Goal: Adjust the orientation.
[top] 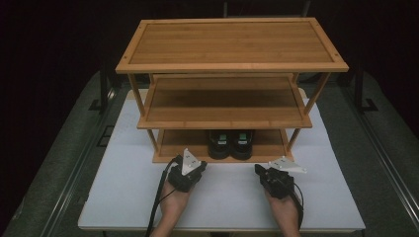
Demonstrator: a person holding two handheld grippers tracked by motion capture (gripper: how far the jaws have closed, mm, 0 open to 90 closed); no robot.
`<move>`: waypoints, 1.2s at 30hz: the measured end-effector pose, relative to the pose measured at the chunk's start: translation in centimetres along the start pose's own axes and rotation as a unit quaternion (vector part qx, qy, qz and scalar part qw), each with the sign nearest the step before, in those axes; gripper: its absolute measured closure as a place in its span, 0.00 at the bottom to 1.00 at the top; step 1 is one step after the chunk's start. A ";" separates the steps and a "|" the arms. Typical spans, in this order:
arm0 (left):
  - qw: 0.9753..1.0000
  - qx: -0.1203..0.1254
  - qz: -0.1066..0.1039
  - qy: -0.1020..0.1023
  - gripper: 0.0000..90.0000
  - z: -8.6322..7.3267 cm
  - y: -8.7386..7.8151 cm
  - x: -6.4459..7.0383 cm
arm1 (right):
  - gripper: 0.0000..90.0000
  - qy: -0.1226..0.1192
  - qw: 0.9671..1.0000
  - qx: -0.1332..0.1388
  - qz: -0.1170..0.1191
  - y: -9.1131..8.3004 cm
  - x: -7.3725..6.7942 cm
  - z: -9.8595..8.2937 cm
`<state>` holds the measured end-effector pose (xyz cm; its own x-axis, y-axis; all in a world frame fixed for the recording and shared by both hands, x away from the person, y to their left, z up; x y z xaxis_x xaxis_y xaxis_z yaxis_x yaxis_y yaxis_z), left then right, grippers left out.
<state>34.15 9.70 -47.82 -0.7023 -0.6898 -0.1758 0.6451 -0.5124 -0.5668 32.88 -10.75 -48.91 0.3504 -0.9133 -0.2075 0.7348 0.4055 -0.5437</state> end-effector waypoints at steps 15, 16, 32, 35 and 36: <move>1.000 -0.002 0.001 0.000 0.98 -0.9 -1.3 -0.5 | 1.00 0.001 1.000 -0.009 0.005 -1.6 1.6 -0.9; 1.000 -0.002 0.001 0.001 0.98 -0.9 -1.4 -0.6 | 1.00 0.001 1.000 -0.010 0.006 -1.7 1.6 -0.9; 1.000 -0.007 0.006 -0.001 0.97 -2.0 -2.9 -1.4 | 1.00 -0.002 1.000 -0.010 0.011 -3.7 2.3 -1.3; 1.000 -0.008 0.006 0.000 0.97 -2.2 -3.1 -1.6 | 1.00 0.000 1.000 -0.011 0.011 -3.9 2.4 -1.5; 1.000 -0.008 0.006 -0.001 0.97 -2.3 -3.1 -1.6 | 1.00 0.001 1.000 -0.011 0.011 -3.9 2.4 -1.5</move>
<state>32.58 13.53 -47.65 -0.6940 -0.6970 -0.1805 0.6484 -0.4961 -0.5774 30.02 -14.60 -48.50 0.3658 -0.9041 -0.2209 0.7143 0.4249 -0.5561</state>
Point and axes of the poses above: each handheld gripper's, and its own axes: y roughly forward along the jaws, z roughly out of its top, x roughly to its right, the point moved 9 cm from there along y, roughly forward along the jaws, and after that the axes turned 5 degrees about y, right-handed, at the moved point
